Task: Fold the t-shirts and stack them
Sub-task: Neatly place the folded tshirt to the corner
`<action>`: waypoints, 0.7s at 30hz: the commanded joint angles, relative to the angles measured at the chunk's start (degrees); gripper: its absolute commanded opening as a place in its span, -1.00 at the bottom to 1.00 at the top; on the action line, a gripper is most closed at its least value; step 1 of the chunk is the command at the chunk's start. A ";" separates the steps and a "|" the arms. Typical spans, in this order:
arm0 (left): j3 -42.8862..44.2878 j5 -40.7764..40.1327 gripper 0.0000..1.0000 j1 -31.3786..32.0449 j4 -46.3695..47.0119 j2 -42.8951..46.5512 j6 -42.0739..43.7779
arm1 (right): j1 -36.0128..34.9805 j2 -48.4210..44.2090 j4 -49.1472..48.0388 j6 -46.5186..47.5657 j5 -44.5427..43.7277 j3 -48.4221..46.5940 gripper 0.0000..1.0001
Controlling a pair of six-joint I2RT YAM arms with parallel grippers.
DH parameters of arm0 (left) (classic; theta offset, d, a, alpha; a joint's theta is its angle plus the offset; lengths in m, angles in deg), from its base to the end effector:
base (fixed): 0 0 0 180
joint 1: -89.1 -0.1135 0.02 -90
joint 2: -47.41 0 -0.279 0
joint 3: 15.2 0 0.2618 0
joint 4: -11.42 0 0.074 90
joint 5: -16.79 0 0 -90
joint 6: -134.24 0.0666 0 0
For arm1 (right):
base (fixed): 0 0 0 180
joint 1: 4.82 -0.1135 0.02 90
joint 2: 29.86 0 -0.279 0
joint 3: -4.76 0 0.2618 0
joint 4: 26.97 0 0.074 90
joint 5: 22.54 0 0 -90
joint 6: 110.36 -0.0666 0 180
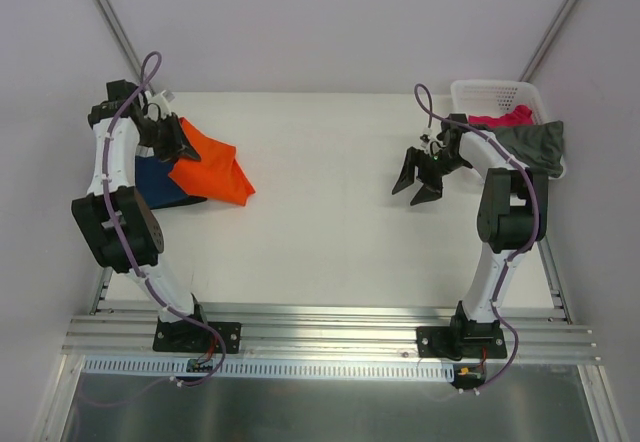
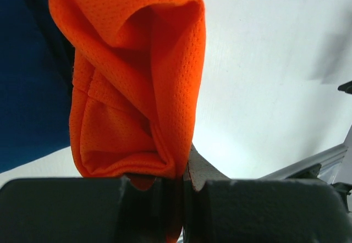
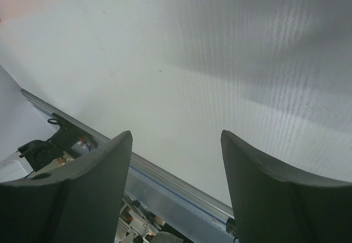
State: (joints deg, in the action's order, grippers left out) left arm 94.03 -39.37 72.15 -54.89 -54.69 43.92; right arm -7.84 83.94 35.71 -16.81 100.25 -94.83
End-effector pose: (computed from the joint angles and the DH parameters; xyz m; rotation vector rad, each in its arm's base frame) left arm 0.3978 0.0825 0.3077 -0.1653 2.4610 -0.6419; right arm 0.4134 0.0579 0.1779 -0.2549 2.7897 0.8222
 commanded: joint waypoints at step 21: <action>9.75 2.89 -1.00 -13.54 -0.29 -1.87 0.49 | -1.98 -3.14 -1.18 0.58 -0.98 -0.05 0.40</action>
State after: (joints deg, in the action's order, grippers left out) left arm 101.20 -38.71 59.89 -55.17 -58.13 43.94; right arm -9.22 83.94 34.77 -16.84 99.60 -94.81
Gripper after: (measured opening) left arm 0.058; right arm 0.696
